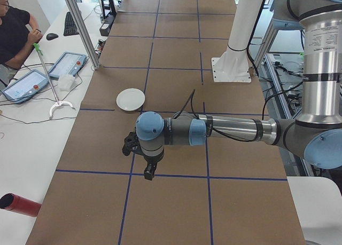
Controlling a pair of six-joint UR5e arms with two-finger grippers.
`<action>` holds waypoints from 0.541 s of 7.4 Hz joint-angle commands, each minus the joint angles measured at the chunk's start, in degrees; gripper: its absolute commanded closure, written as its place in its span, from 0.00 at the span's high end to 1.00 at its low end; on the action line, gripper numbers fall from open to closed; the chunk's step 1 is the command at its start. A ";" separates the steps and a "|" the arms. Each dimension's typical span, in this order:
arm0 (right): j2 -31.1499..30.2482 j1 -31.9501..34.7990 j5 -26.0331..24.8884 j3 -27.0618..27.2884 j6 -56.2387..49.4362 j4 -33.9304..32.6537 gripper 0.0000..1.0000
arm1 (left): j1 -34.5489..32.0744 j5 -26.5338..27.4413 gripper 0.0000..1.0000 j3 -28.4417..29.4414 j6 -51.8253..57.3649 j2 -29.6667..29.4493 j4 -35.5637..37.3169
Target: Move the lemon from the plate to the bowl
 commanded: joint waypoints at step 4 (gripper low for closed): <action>0.00 0.00 0.00 0.00 0.00 0.00 1.00 | 0.21 1.86 1.00 0.26 -0.27 -1.27 -0.07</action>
